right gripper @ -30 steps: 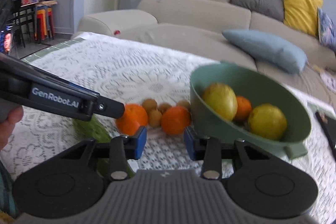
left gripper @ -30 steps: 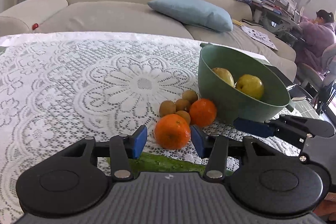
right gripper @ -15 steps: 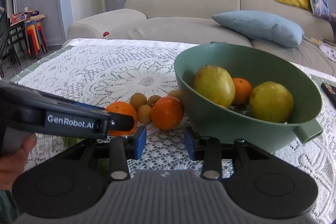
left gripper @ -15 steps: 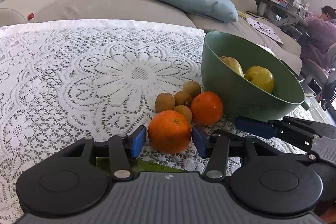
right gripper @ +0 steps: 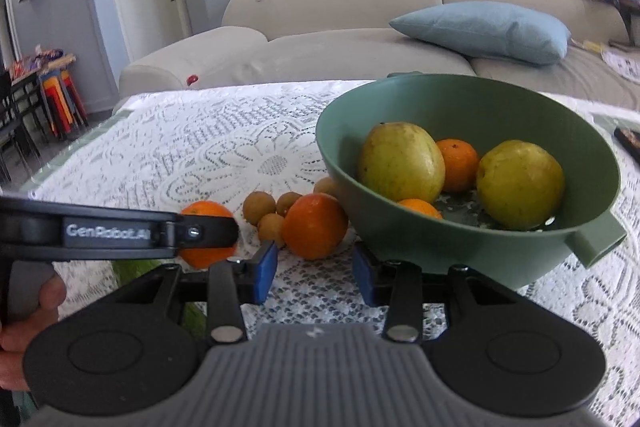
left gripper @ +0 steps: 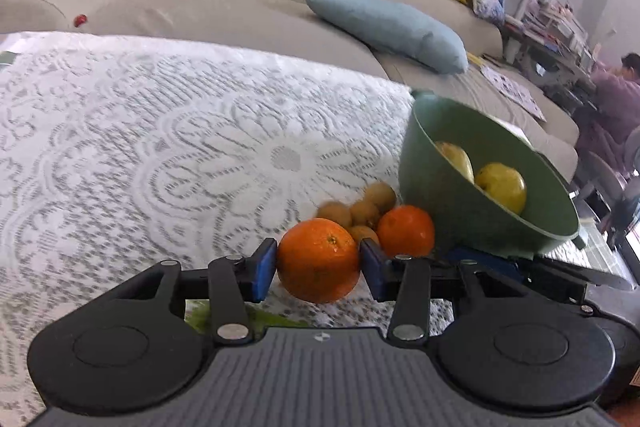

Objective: Organize fruits
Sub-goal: 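Grasp an orange with the left gripper while the right gripper grasps another orange, then lift both oranges and carry them over the green colander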

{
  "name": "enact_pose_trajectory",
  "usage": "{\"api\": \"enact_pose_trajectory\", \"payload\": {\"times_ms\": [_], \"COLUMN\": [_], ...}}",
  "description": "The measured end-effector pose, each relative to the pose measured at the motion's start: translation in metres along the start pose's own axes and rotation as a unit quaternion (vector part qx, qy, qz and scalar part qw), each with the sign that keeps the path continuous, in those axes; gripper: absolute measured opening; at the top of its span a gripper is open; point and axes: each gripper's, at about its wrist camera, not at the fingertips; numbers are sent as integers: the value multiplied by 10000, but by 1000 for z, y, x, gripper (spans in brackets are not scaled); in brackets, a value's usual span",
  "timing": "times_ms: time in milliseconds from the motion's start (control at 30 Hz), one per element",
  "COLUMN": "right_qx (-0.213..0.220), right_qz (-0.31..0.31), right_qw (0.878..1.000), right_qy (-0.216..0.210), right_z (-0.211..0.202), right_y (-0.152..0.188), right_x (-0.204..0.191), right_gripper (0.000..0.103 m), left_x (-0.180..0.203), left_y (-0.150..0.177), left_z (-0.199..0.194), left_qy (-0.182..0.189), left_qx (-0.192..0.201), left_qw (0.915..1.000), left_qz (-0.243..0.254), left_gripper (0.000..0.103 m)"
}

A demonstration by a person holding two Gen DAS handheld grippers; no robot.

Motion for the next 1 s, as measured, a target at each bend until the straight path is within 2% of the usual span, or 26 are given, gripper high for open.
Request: {"api": "enact_pose_trajectory", "payload": {"times_ms": [200, 433, 533, 667, 800, 1000], "right_qx": [-70, -38, 0, 100, 160, 226], "right_qz": [572, 1325, 1613, 1539, 1622, 1481], "right_qw": [9982, 9898, 9854, 9868, 9854, 9879], "right_qy": [184, 531, 537, 490, 498, 409], "right_z": [7, 14, 16, 18, 21, 16], "right_y": [-5, -2, 0, 0, 0, 1], "right_x": [-1, 0, 5, 1, 4, 0], "right_gripper": [45, 44, 43, 42, 34, 33], "left_x": [-6, -7, -10, -12, -11, -12], "left_y": [-7, -5, -5, -4, -3, -4], "left_z": [-10, -10, -10, -9, -9, -8], "left_qy": [-240, -279, -332, -379, -396, -447], "left_qx": [281, 240, 213, 153, 130, 90], "left_qw": [9993, 9993, 9992, 9991, 9991, 9989], "left_qz": [-39, -27, -28, -58, -45, -54], "left_gripper": [51, 51, 51, 51, 51, 51]}}
Point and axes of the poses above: each gripper's, at about its wrist camera, not at the fingertips, and z roughly the way its jaws point, x to its right, y to its underside, and after that the axes turned 8 degrees about x, right-handed
